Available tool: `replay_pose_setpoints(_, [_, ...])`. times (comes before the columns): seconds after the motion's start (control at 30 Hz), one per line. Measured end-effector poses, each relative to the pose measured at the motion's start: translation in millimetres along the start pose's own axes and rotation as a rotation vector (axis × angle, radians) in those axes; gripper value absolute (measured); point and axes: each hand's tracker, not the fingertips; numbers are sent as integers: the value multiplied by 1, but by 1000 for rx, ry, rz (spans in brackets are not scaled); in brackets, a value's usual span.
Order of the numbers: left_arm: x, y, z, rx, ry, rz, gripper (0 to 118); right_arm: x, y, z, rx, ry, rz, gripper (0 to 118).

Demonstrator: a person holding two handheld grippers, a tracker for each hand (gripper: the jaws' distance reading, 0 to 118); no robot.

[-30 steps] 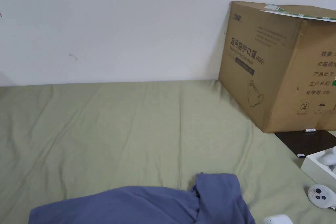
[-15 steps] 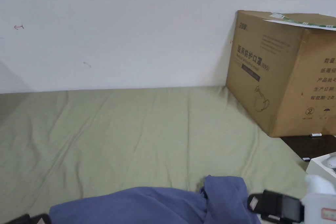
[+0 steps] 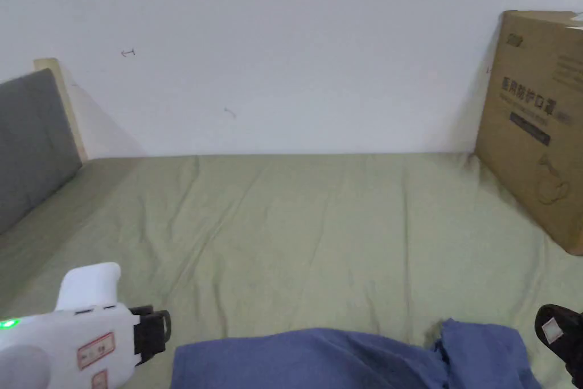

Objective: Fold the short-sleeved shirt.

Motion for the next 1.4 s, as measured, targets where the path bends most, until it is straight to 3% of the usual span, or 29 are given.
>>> replay_pose_setpoints(0.03, [-15,5,-32,-81,-28,20,1,-5,-3,-8,-17,3,-1,0])
replay_pose_setpoints(0.07, [-27,7,-58,-131,-50,44,11,-6,-5,-12,-41,11,-7,0])
replay_pose_setpoints(0.1, [-36,7,-76,-125,-46,60,36,-7,-8,-16,-65,23,-13,0])
replay_pose_setpoints(0.13, [-49,9,-101,-133,-22,99,90,-7,-10,-23,-90,27,-18,0])
replay_pose_setpoints(0.17, [-59,11,-124,-146,20,119,117,-8,-13,-29,-110,24,-21,0])
replay_pose_setpoints(0.23, [-81,14,-168,-241,-3,182,118,-11,-17,-39,-138,23,-30,0])
replay_pose_setpoints(0.3, [-92,19,-197,-262,-10,229,111,-11,-20,-51,-175,27,-26,0])
replay_pose_setpoints(0.4, [-92,15,-243,-279,41,200,111,-13,-30,-64,-217,16,9,0])
replay_pose_setpoints(0.5, [-75,-6,-271,-327,91,47,118,-8,-39,-77,-251,0,34,0])
replay_pose_setpoints(0.57, [-53,-29,-271,-267,227,-161,118,-1,-42,-79,-245,-72,32,0])
replay_pose_setpoints(0.63, [-43,-34,-260,-182,272,-147,118,10,-36,-82,-194,-150,-2,0])
replay_pose_setpoints(0.67, [-43,-33,-257,-236,268,-92,115,18,-31,-80,-159,-175,-26,0])
replay_pose_setpoints(0.7, [-43,-33,-251,-225,247,-53,110,27,-26,-78,-116,-190,-54,0])
replay_pose_setpoints(0.77, [-39,-29,-236,-170,246,-84,76,48,-9,-77,-25,-194,-136,0])
replay_pose_setpoints(0.8, [-39,-25,-230,-148,247,-106,51,57,-2,-80,-8,-198,-148,0])
replay_pose_setpoints(0.83, [-39,-23,-223,-138,254,-133,2,66,3,-85,-14,-236,-128,0])
replay_pose_setpoints(0.9, [-39,-19,-213,-164,172,-112,2,82,12,-113,-169,-372,-50,0])
replay_pose_setpoints(0.93, [-25,-22,-199,-181,155,-111,2,92,16,-128,-312,-413,-52,0])
replay_pose_setpoints(0.97, [-24,-20,-194,-174,116,-104,2,103,13,-138,-335,-393,-86,0])
replay_pose_setpoints(1.07, [-23,-18,-176,-144,112,-118,2,146,2,-170,-386,-184,-226,0])
replay_pose_setpoints(1.13, [-24,-13,-168,-135,87,-102,2,162,-6,-208,-542,-197,-257,3])
replay_pose_setpoints(1.2, [-31,-10,-167,-146,74,-83,2,172,-20,-244,-682,-213,-278,30])
replay_pose_setpoints(1.23, [-32,-9,-167,-151,77,-78,2,176,-27,-256,-716,-248,-286,30])
replay_pose_setpoints(1.27, [-34,-9,-167,-154,83,-78,2,180,-33,-265,-731,-269,-306,74])
replay_pose_setpoints(1.3, [-36,-9,-167,-159,83,-76,2,185,-40,-276,-753,-265,-316,106])
replay_pose_setpoints(1.33, [-39,-10,-170,-167,81,-73,2,186,-45,-283,-771,-285,-299,116])
replay_pose_setpoints(1.4, [-41,-12,-173,-187,79,-68,2,189,-52,-297,-810,-327,-259,116])
